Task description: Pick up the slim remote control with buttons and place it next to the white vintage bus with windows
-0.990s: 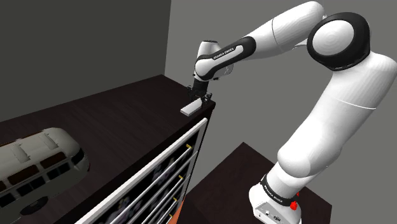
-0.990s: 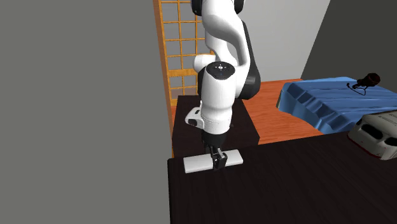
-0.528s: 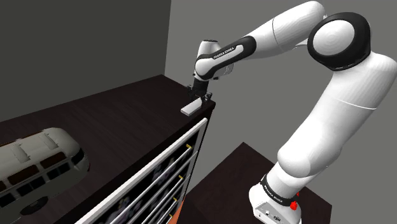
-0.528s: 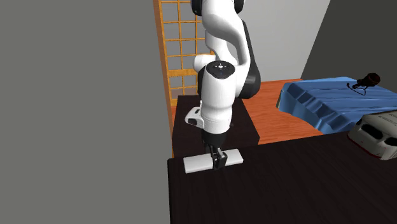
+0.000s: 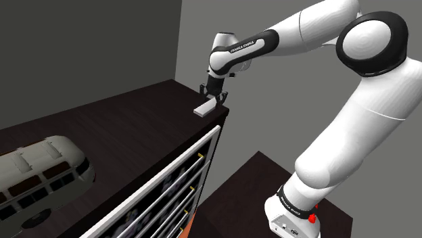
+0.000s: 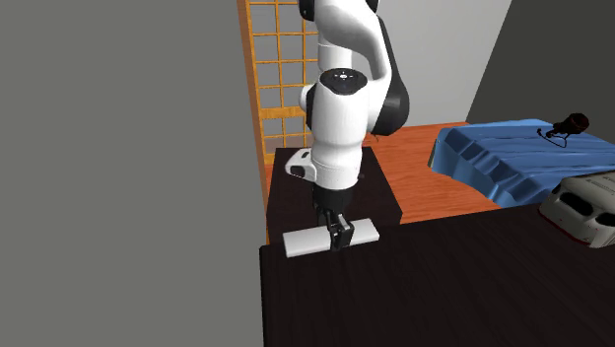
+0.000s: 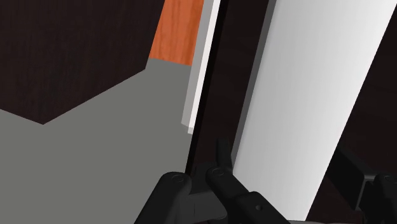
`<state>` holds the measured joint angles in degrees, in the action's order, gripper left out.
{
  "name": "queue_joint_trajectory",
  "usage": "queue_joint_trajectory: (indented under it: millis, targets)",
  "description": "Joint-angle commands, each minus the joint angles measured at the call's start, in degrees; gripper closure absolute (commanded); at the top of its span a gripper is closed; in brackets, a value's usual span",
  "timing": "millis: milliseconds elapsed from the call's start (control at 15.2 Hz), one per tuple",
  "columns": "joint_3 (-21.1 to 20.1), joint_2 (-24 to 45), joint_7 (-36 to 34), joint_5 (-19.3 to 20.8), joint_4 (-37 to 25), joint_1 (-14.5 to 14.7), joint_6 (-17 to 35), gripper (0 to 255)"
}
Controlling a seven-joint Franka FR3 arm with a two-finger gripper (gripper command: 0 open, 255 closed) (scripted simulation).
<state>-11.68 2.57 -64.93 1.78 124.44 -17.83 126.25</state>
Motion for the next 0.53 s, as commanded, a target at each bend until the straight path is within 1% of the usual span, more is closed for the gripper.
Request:
queue_joint_trajectory:
  millis: [0,462]
  targets:
    - [0.0,-0.7,0.1,-0.2,-0.9,0.0,-1.6,255]
    - [0.0,-3.1,0.6,-0.8,-3.9,0.0,-6.9,255]
